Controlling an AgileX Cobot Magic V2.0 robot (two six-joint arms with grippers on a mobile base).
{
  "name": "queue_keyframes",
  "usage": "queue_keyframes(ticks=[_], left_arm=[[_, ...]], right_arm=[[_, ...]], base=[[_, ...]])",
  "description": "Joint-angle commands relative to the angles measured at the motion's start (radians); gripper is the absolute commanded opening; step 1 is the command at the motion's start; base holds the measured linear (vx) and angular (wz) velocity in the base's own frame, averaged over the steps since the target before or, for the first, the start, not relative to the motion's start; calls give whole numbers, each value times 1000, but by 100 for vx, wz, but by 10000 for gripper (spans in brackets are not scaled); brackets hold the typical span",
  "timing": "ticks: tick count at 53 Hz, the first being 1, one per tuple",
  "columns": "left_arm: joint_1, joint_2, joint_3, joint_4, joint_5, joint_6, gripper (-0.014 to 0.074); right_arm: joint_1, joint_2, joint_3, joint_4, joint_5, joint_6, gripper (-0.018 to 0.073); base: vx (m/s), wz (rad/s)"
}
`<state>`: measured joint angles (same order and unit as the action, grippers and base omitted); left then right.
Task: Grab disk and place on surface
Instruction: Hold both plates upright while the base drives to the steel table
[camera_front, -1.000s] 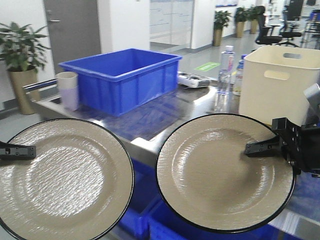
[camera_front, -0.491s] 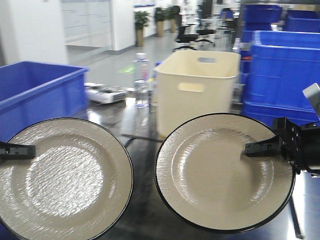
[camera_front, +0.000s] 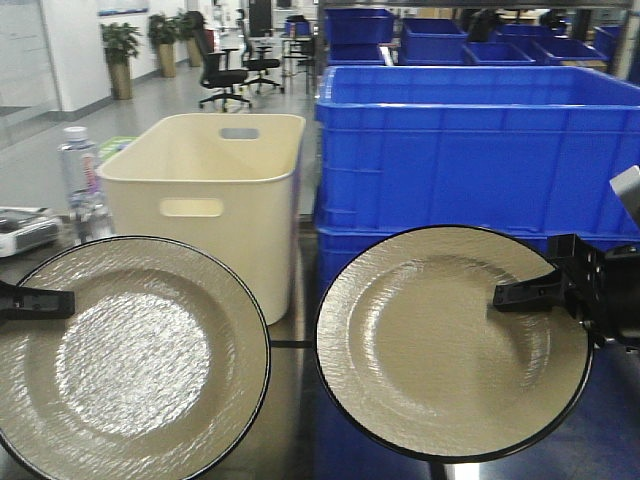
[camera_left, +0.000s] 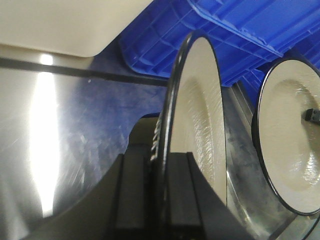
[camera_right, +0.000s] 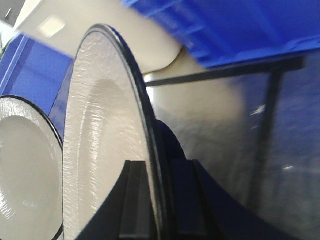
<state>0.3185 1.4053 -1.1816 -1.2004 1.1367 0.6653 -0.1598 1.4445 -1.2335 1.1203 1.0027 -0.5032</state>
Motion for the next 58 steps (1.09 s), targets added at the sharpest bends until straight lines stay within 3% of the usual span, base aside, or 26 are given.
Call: queue_keyframes(ticks=[1,58], left_arm=[[0,-36,-31,-143,10,-13,-8],[0,-35,-31,-143,14,-10,-9]], right_arm=[[-3,-44,-35,116,-6,3,-9],[-3,-44,-35,151,-10,4,-9]], base=[[15,-36],[2,-5]])
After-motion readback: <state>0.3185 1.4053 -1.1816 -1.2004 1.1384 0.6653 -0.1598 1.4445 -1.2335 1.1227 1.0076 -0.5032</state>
